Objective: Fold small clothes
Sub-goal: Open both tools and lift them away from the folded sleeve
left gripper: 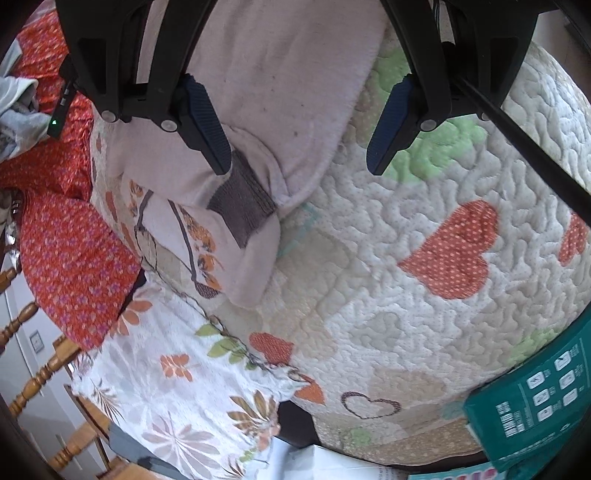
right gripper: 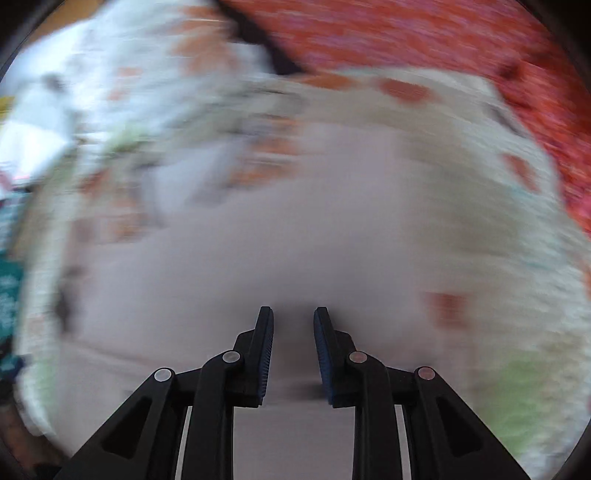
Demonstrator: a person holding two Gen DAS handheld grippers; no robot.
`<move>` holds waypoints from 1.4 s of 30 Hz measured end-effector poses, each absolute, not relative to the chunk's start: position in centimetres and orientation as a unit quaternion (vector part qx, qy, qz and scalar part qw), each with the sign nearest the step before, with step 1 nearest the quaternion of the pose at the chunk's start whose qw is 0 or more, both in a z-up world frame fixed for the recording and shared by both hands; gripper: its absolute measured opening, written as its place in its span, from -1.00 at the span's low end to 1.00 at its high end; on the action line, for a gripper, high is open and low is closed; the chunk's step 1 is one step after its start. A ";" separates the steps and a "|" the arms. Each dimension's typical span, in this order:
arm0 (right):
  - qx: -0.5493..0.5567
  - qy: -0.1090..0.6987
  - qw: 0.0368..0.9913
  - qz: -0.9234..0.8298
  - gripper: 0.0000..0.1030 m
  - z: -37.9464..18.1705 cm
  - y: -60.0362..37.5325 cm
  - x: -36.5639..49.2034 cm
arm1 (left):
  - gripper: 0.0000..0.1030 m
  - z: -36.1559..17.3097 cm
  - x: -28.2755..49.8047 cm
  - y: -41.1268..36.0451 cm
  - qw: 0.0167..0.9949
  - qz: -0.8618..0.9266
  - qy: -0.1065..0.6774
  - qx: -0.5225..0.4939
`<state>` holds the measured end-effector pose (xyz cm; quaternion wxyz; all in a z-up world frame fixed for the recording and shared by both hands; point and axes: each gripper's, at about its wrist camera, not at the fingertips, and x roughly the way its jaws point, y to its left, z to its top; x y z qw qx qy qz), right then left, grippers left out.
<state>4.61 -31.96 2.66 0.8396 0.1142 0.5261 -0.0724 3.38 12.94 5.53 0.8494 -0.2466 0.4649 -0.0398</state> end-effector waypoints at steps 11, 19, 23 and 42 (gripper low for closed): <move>0.137 0.488 0.859 -0.069 -0.16 5.7 -36.5 -4.9 | 0.45 2.6 1.2 3.6 0.857 -0.093 0.498 -0.092; 0.142 0.502 0.850 -0.072 -0.14 2.8 -37.8 -7.8 | 0.45 0.7 -2.1 -0.8 0.870 -0.118 0.478 0.007; 0.135 0.503 0.851 -0.064 -0.08 2.5 -37.7 -8.1 | 0.57 0.2 -2.4 -1.3 0.873 -0.114 0.474 0.024; 0.066 0.503 0.857 -0.087 0.45 1.6 -35.2 -7.3 | 0.99 -0.9 -3.4 -2.2 0.885 -0.111 0.446 0.066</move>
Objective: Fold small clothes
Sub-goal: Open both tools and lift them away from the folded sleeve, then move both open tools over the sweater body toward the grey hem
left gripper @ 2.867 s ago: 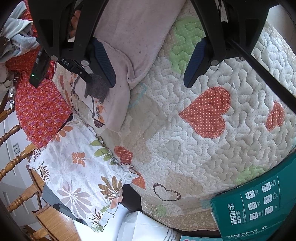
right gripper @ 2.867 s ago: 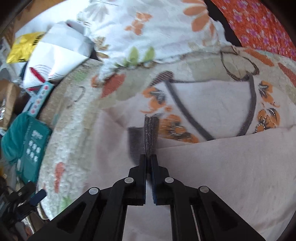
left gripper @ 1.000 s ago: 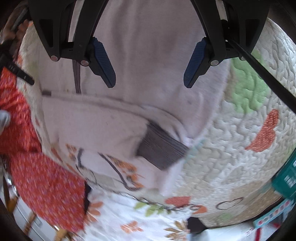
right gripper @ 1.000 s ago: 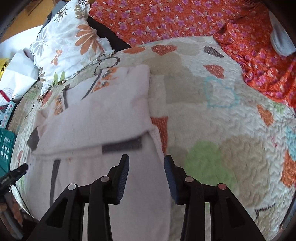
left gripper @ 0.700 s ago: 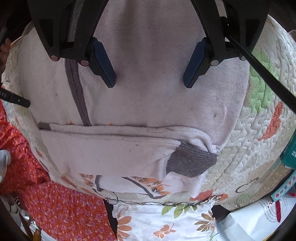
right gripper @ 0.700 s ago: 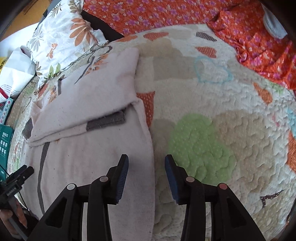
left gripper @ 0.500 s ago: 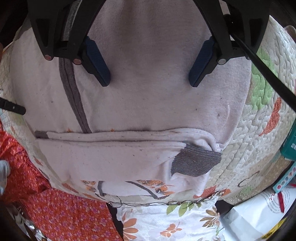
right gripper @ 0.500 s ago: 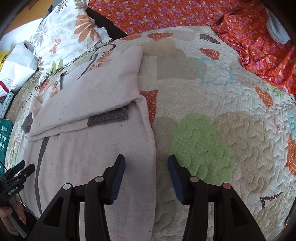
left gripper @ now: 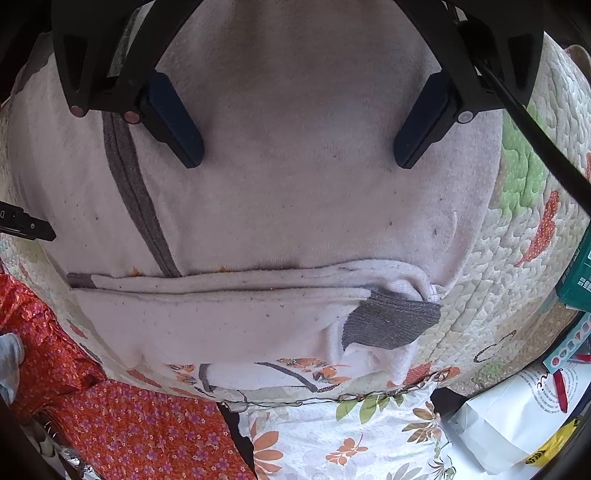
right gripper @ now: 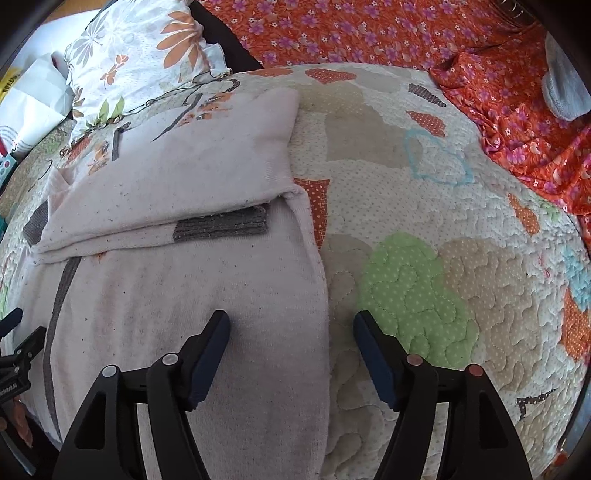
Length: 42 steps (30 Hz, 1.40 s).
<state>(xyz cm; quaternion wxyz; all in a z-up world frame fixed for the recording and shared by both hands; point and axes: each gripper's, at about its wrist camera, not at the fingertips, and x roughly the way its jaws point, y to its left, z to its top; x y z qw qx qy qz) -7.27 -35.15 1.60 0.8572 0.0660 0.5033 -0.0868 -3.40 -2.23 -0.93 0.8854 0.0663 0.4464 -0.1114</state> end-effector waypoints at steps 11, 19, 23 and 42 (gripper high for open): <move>0.056 0.496 0.861 -0.094 0.53 1.5 -34.8 -7.3 | 1.00 -0.8 -3.3 -2.3 0.883 -0.106 0.452 0.064; 0.055 0.486 0.868 -0.093 0.71 1.3 -34.5 -7.4 | 1.00 -0.9 -3.3 -2.2 0.886 -0.108 0.447 0.064; 0.053 0.481 0.871 -0.084 0.97 0.9 -34.0 -7.1 | 1.00 -0.7 -3.3 -2.3 0.880 -0.107 0.458 0.061; 0.046 0.486 0.868 -0.089 1.00 0.6 -33.6 -6.7 | 0.81 3.3 -4.9 8.3 0.896 -0.008 0.433 -0.097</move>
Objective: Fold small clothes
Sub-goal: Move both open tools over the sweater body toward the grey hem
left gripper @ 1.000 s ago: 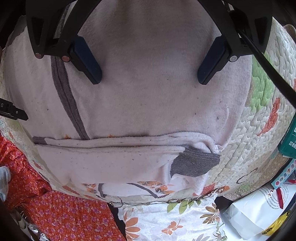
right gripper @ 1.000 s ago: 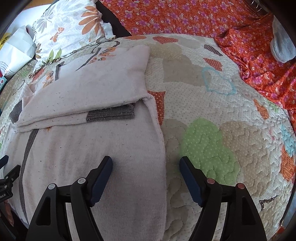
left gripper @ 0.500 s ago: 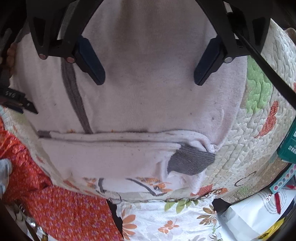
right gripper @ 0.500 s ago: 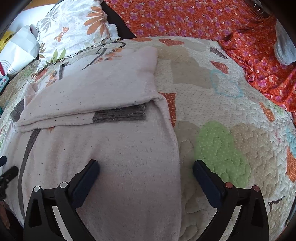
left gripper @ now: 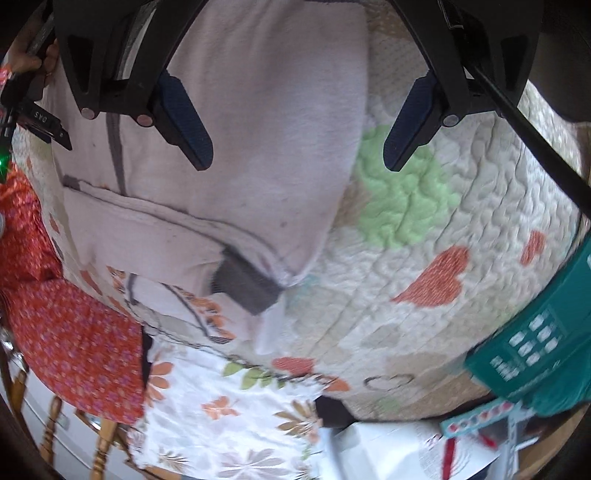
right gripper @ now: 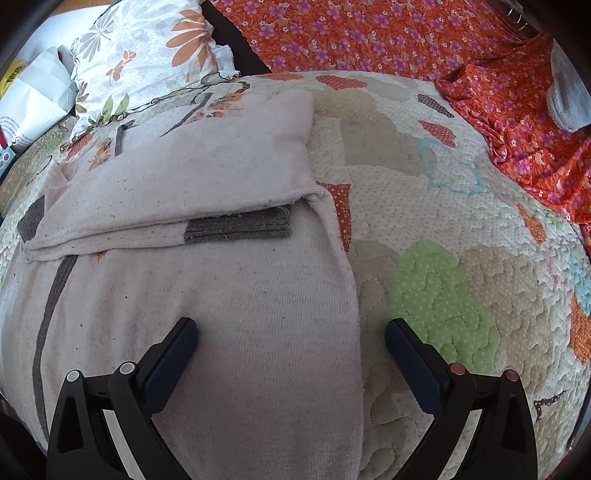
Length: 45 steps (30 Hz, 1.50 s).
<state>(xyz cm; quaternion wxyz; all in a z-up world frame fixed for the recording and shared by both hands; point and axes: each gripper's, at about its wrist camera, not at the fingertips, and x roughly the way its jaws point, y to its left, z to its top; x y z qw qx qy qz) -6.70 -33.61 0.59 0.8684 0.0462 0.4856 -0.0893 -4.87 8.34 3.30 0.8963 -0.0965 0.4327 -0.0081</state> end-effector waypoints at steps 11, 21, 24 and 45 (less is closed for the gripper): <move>0.043 0.481 0.871 -0.092 1.00 0.6 -33.3 -7.1 | 0.81 0.5 -5.1 9.6 0.873 -0.011 0.472 -0.120; 0.040 0.477 0.873 -0.094 1.00 0.7 -33.2 -7.3 | 0.81 0.2 -5.5 8.0 0.876 -0.028 0.474 -0.087; 0.040 0.476 0.873 -0.094 1.00 0.7 -33.2 -7.3 | 0.81 0.2 -5.6 7.6 0.875 -0.038 0.476 -0.083; 0.033 0.477 0.873 -0.097 1.00 0.7 -33.1 -7.4 | 0.62 0.1 -6.2 5.9 0.873 -0.069 0.479 -0.064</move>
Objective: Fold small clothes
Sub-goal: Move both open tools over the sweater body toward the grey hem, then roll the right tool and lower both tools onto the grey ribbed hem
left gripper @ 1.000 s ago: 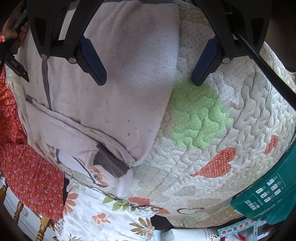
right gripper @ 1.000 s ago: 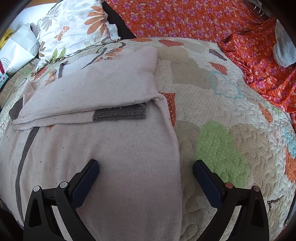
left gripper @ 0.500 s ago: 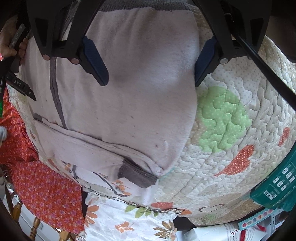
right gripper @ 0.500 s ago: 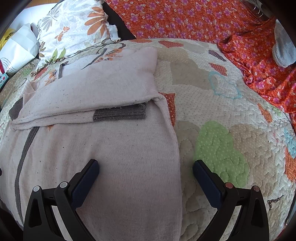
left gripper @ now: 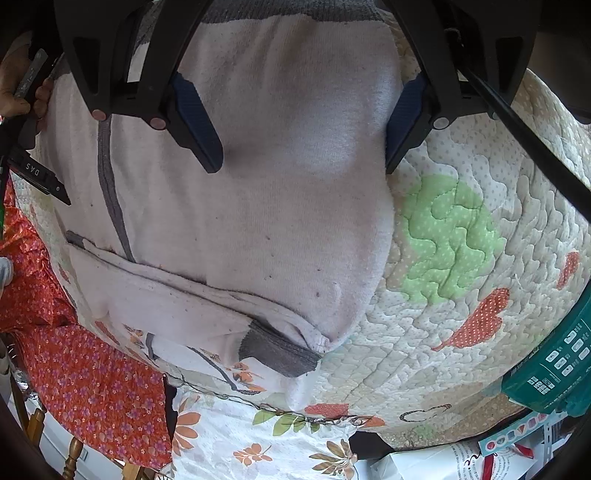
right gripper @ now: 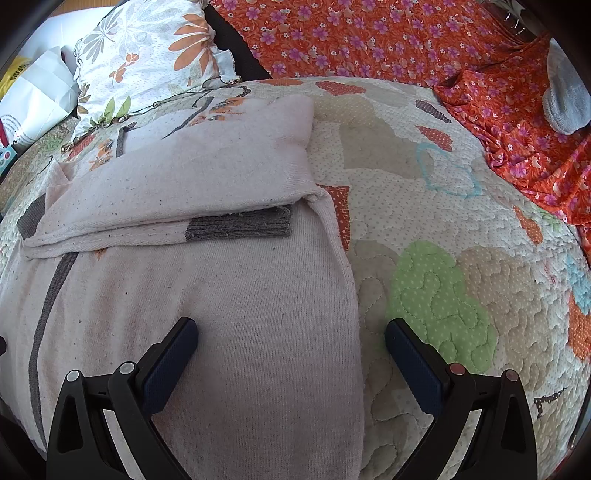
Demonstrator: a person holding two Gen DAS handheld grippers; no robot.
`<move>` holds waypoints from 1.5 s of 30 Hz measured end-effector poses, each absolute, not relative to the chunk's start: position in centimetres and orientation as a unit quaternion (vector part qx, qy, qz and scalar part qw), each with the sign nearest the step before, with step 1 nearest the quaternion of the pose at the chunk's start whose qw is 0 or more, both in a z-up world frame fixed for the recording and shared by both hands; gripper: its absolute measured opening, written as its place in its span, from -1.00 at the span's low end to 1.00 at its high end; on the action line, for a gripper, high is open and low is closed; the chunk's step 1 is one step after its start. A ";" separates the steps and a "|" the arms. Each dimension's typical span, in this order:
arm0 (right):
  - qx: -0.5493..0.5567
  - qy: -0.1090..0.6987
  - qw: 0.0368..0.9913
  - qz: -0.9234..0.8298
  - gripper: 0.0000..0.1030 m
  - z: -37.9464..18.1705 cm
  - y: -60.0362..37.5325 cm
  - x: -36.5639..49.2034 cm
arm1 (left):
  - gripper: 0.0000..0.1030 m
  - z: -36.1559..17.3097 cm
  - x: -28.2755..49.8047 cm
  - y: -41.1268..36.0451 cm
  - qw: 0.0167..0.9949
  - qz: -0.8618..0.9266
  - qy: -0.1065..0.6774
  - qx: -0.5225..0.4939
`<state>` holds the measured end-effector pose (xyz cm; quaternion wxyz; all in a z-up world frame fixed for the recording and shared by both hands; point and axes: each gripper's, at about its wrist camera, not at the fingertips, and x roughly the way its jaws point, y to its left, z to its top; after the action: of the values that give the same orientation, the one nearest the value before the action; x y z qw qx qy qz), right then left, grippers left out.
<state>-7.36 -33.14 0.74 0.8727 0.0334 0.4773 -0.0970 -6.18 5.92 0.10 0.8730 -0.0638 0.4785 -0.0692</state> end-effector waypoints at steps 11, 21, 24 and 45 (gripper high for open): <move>0.070 0.488 0.866 -0.080 0.98 2.0 -34.0 -7.6 | 0.62 1.0 -5.5 10.5 0.852 -0.084 0.469 -0.215; 0.194 0.436 0.869 -0.131 0.96 6.6 -43.0 -12.2 | 0.62 0.7 -5.5 11.6 0.845 -0.081 0.473 -0.236; 0.267 0.457 0.840 -0.116 0.71 4.9 -45.7 -13.3 | 0.62 0.3 -5.4 10.5 0.839 -0.104 0.483 -0.229; 0.412 0.453 0.782 0.121 0.70 1.3 -38.6 -15.5 | 0.61 -0.7 -7.9 9.6 0.810 -0.168 0.516 -0.223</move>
<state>-15.48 -38.62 1.33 0.7816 0.4117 0.4528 0.1208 -7.87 9.62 -0.69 0.8101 -0.2227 0.5155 -0.1684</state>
